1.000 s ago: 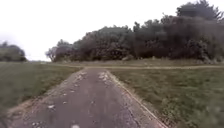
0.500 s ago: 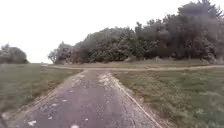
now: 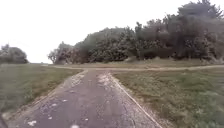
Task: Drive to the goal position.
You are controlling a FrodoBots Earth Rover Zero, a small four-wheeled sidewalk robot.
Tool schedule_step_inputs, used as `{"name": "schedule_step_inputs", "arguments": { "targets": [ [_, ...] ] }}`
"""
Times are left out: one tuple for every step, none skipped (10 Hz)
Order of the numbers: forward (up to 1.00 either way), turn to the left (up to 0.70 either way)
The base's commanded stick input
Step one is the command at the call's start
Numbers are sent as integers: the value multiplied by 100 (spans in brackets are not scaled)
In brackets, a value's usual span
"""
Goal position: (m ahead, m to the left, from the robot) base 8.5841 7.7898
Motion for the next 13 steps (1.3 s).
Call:
{"name": "schedule_step_inputs", "arguments": {
  "targets": [
    [70,5],
    [70,8],
    [70,12],
    [70,14],
    [70,14],
    [70,14],
    [70,14],
    [70,13],
    [70,9],
    [70,0],
    [70,0],
    [70,0],
    [70,4]
  ]
}}
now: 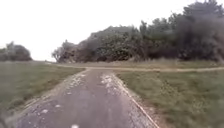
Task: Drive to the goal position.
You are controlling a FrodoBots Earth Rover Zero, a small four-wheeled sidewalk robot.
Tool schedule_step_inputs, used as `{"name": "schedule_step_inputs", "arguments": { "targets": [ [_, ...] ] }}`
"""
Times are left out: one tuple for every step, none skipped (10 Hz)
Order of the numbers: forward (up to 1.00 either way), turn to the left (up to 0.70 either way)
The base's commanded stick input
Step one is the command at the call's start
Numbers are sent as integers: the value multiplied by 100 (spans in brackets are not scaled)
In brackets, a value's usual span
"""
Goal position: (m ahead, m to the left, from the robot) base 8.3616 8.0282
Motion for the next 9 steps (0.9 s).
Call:
{"name": "schedule_step_inputs", "arguments": {
  "targets": [
    [70,8],
    [70,14],
    [70,14],
    [70,14],
    [70,14],
    [70,0],
    [70,0],
    [70,0],
    [70,0]
  ]
}}
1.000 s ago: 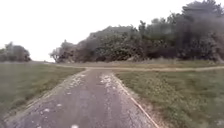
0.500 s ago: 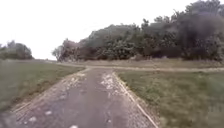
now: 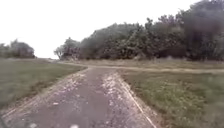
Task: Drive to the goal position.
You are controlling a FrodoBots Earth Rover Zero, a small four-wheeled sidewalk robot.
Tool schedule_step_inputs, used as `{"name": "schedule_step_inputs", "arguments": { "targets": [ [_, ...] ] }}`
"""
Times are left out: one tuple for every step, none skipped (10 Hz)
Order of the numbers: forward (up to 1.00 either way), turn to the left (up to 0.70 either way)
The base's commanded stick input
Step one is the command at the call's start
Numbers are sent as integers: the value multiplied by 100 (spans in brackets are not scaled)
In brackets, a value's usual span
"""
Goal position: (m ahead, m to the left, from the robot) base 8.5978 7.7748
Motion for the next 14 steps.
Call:
{"name": "schedule_step_inputs", "arguments": {
  "targets": [
    [70,0],
    [70,0],
    [70,0],
    [70,0],
    [70,0],
    [70,0],
    [70,0],
    [70,0],
    [70,0],
    [70,0],
    [70,0],
    [70,2],
    [70,9],
    [70,12]
  ]
}}
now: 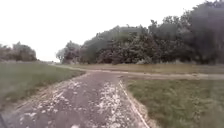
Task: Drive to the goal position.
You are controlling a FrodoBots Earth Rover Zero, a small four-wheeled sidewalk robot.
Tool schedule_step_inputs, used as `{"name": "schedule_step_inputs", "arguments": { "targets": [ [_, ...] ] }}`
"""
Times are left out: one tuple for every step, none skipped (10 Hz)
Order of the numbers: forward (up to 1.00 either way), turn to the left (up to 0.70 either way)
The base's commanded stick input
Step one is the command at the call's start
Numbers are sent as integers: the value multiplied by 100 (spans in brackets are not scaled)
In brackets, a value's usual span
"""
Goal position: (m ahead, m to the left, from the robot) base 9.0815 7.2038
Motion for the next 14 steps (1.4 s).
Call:
{"name": "schedule_step_inputs", "arguments": {
  "targets": [
    [70,7],
    [70,1],
    [70,0],
    [70,0],
    [70,0],
    [70,0],
    [70,14],
    [70,14],
    [70,11],
    [70,5],
    [70,0],
    [70,0],
    [70,0],
    [70,1]
  ]
}}
